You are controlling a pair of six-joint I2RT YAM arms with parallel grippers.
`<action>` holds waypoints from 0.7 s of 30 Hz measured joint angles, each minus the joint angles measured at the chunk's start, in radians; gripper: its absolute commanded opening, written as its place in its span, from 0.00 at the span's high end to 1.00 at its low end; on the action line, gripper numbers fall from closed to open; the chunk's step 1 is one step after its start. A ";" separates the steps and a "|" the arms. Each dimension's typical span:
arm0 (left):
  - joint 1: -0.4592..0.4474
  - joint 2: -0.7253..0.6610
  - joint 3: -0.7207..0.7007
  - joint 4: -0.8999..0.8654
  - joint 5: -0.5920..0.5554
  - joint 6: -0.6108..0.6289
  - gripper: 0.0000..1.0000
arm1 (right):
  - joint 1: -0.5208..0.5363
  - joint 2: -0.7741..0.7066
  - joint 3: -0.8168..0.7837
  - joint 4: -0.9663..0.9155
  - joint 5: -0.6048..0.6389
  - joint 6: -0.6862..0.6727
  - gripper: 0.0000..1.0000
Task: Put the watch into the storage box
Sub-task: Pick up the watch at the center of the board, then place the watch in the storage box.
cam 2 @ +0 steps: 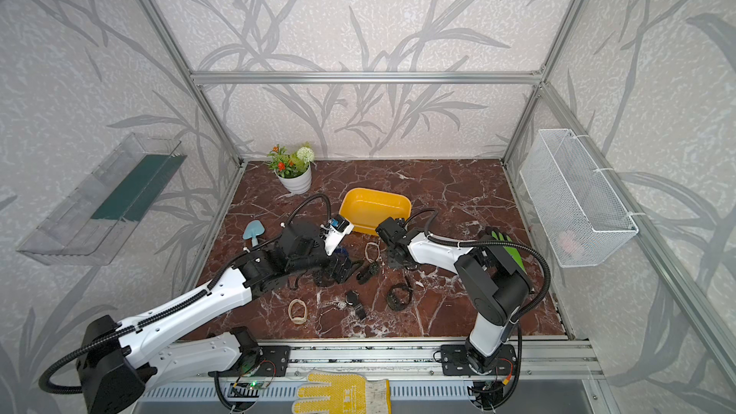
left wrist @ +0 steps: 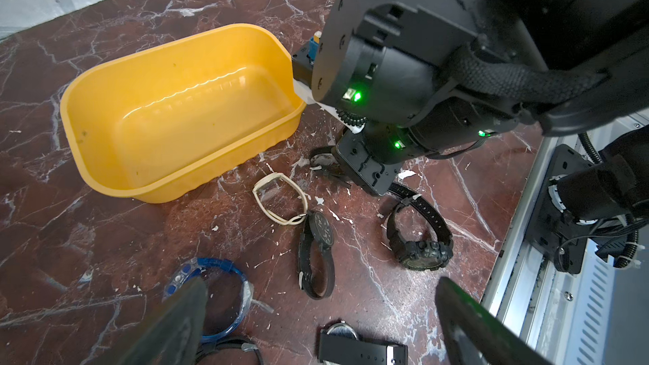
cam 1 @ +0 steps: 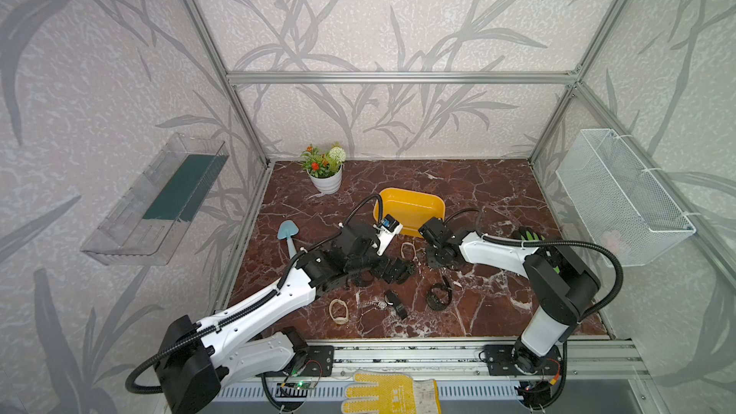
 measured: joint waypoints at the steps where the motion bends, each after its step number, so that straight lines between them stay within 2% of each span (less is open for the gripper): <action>1: 0.000 0.000 0.000 0.000 0.003 0.001 0.01 | 0.000 -0.011 0.000 -0.007 0.002 -0.003 1.00; 12: -0.001 -0.006 0.014 0.040 -0.007 0.018 0.01 | -0.013 -0.287 0.047 -0.081 0.045 -0.097 1.00; 16: -0.001 0.023 0.068 0.065 -0.033 0.026 0.01 | -0.031 -0.254 0.165 -0.085 0.041 -0.161 1.00; 21: -0.001 0.046 0.089 0.103 -0.113 0.019 0.01 | -0.073 -0.136 0.316 -0.073 -0.011 -0.220 1.00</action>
